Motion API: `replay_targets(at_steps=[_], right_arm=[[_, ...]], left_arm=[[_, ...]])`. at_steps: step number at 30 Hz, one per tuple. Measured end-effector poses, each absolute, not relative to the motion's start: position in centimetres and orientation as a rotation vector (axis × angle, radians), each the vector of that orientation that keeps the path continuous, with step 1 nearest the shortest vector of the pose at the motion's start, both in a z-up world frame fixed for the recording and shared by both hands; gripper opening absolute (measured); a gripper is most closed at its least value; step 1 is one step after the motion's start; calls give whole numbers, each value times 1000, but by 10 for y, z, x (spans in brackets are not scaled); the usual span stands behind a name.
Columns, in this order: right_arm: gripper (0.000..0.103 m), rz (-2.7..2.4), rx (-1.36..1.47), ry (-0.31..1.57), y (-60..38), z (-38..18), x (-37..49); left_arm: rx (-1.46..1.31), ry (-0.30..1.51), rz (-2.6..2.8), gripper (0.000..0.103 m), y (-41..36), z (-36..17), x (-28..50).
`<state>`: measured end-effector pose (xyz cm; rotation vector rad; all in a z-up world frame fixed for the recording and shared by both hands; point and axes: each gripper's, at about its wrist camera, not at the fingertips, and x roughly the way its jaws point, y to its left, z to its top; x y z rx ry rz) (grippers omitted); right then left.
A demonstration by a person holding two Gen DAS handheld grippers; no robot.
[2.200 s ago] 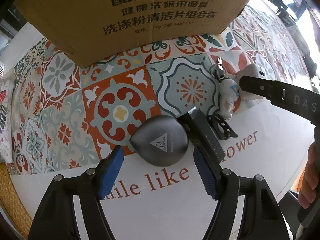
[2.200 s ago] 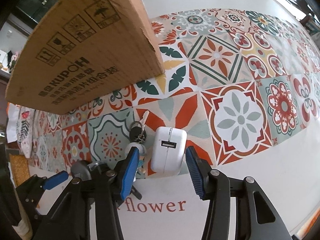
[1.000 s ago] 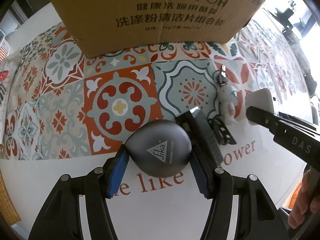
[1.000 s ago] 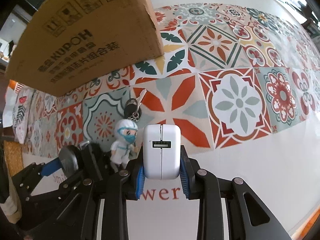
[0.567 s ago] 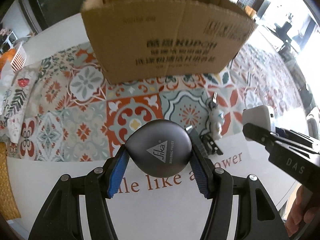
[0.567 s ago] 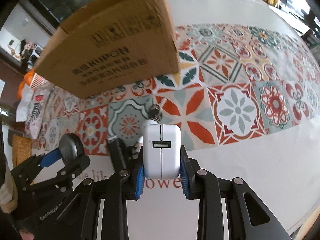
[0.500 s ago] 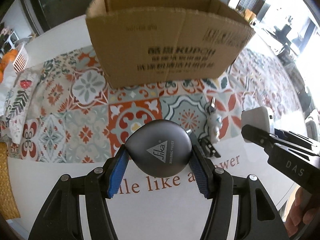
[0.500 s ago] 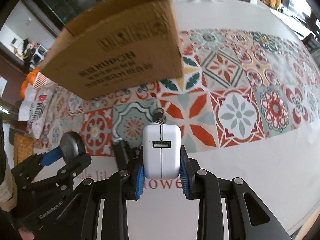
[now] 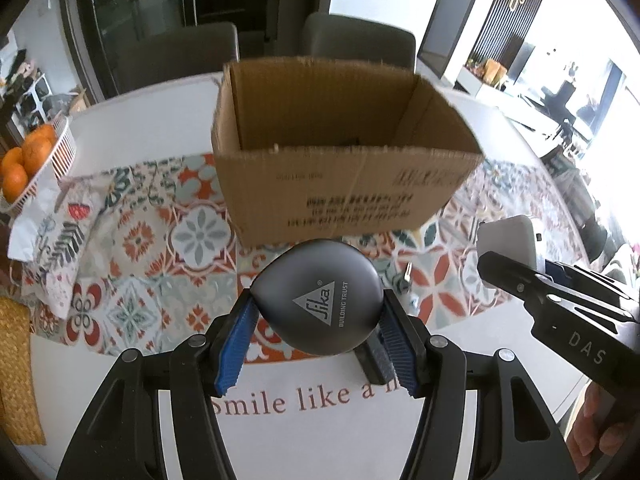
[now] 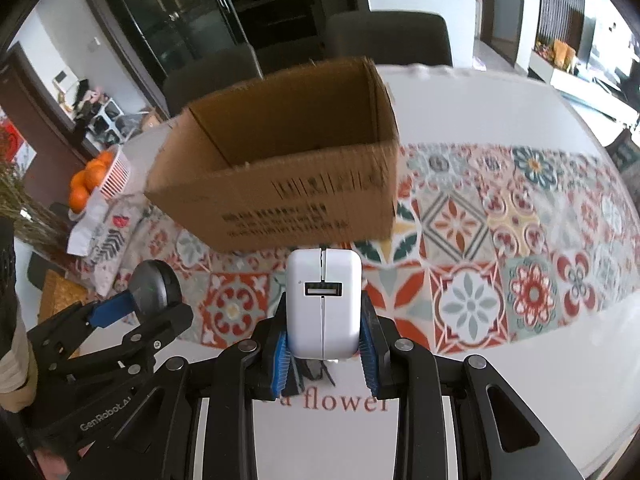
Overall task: Organize rigid objects
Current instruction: 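Lift the tape measure and white charger and carry both over the box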
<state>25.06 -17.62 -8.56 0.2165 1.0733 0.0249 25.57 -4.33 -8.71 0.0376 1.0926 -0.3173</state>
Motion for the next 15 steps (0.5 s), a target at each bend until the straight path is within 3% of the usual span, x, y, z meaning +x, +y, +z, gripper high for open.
replay_targets(at_steps=[15], right_arm=[[31, 74, 199, 956, -171, -32, 276]], left_arm=[[12, 986, -316, 60, -41, -37, 282]])
